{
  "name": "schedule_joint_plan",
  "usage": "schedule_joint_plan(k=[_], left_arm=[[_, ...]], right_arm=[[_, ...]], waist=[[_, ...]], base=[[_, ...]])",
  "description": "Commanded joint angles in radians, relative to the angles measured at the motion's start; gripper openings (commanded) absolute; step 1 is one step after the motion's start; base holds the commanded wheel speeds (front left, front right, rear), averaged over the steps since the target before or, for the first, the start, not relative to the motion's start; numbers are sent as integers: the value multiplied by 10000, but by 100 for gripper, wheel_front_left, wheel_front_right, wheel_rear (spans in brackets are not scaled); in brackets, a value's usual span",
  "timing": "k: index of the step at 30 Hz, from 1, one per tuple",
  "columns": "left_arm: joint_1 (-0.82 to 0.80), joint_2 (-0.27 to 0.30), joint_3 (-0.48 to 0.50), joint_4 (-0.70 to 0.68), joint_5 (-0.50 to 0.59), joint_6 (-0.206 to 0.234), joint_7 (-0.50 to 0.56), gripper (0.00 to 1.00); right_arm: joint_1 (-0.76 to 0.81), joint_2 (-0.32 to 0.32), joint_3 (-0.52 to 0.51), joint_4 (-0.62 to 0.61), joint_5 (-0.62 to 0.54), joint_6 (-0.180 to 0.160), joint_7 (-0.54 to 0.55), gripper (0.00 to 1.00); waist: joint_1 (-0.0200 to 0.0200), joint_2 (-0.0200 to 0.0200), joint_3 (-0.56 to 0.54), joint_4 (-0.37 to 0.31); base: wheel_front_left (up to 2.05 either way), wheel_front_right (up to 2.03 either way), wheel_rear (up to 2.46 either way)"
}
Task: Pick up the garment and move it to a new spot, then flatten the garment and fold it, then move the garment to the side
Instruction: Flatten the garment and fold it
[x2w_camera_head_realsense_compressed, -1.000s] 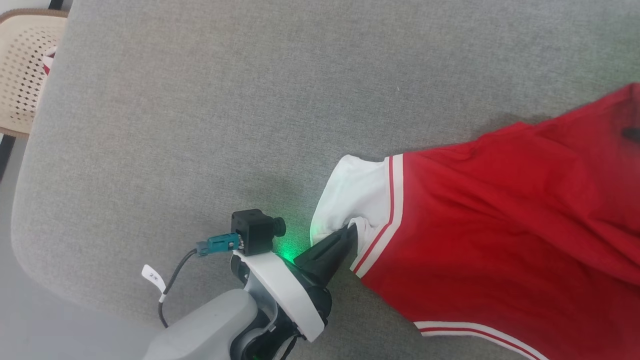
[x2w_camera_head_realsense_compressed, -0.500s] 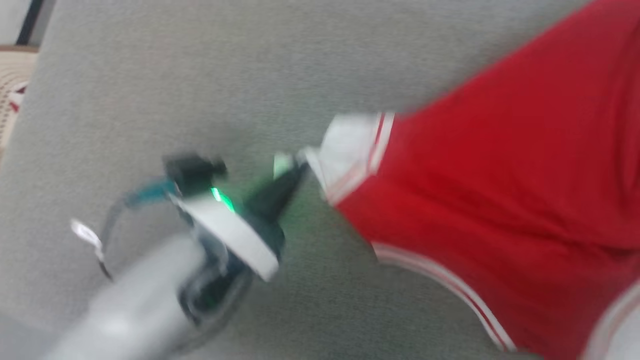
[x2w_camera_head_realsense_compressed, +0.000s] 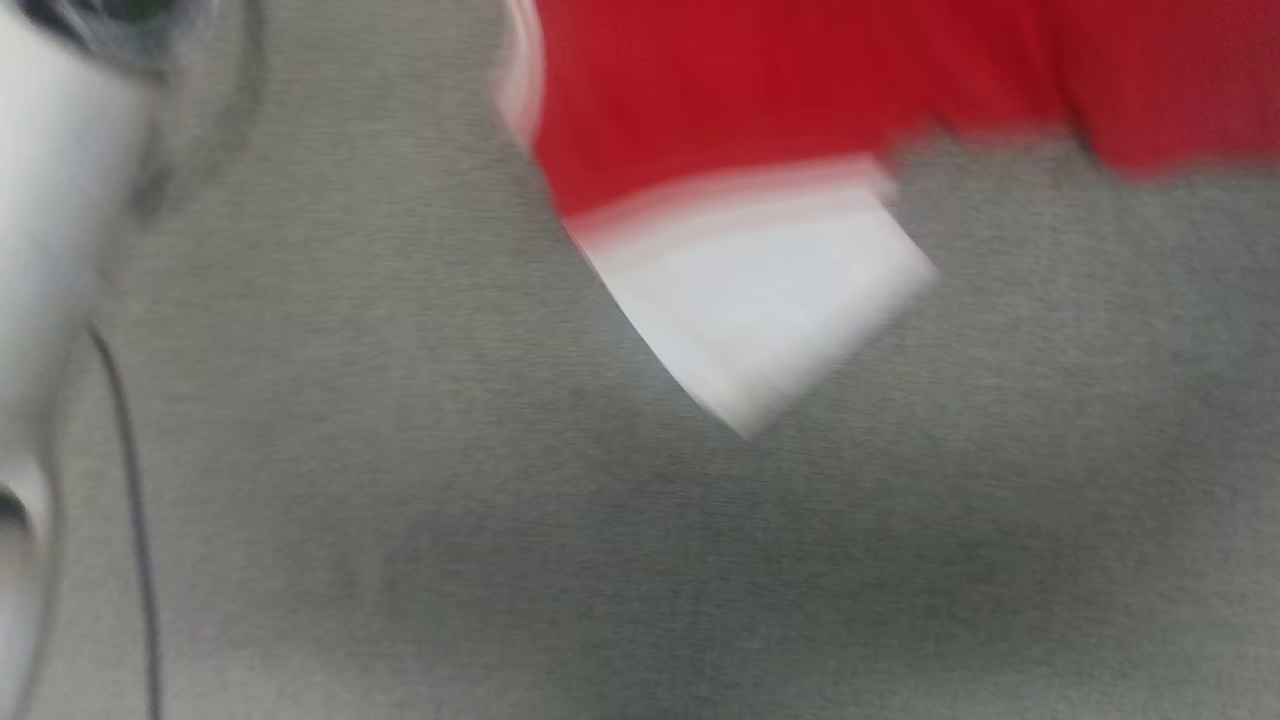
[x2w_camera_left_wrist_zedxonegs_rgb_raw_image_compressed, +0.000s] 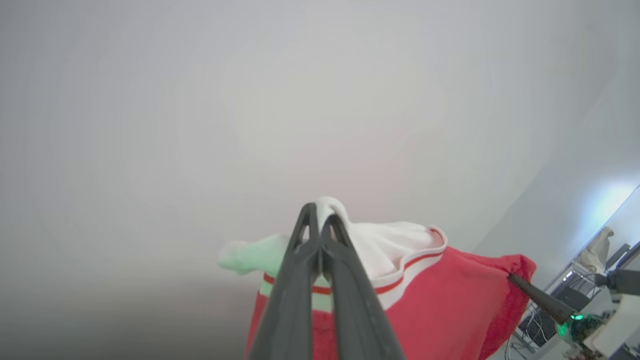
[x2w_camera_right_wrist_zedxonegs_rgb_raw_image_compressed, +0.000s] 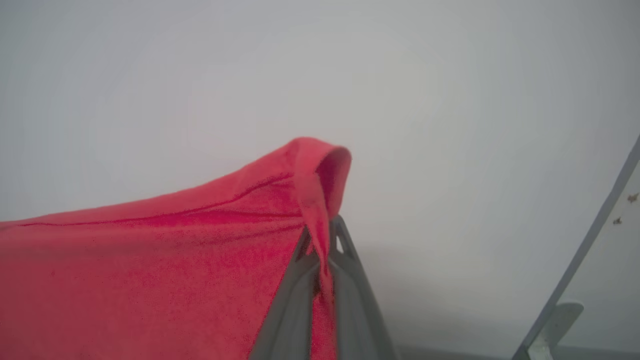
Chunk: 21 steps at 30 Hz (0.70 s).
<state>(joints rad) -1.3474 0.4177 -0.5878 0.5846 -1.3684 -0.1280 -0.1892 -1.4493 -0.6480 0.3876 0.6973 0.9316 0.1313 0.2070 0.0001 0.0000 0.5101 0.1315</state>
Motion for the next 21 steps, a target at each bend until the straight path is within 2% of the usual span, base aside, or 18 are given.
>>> schedule_joint_plan(k=[1, 6, 9, 14, 19, 21], left_arm=[[-859, -2, 370, 439, -40, -4, -214, 0], [-2991, -256, 1291, 1359, -63, -12, -639, 0], [-3181, -339, 1264, 1147, -141, -8, -662, 0], [-1568, -366, 762, 229, -712, -12, -281, 0], [1383, 45, 186, -1758, -1419, -14, -91, 0], [2736, 127, -226, -2846, -1558, -21, -33, 0]], right_arm=[[-461, 149, -61, 303, -257, -13, -326, 0], [-1647, 566, -209, 1155, -653, -19, -1270, 0], [-1781, 637, -36, 1436, -650, -18, -1421, 0], [-821, 505, 610, 1405, -255, -15, -1116, 0], [909, 60, 1413, 642, 466, -13, -773, 0], [1842, -305, 1726, 113, 827, -10, -630, 0]], waist=[[-1, 0, 225, -336], [-1, 0, 290, -661], [-1, 0, 275, -661], [-1, 0, 226, -550], [-1, 0, 90, -487], [-1, 0, -11, -387]], base=[[0, 0, 0], [0, 0, 0], [0, 0, 0], [0, 0, 0], [0, 0, 0], [0, 0, 0]])
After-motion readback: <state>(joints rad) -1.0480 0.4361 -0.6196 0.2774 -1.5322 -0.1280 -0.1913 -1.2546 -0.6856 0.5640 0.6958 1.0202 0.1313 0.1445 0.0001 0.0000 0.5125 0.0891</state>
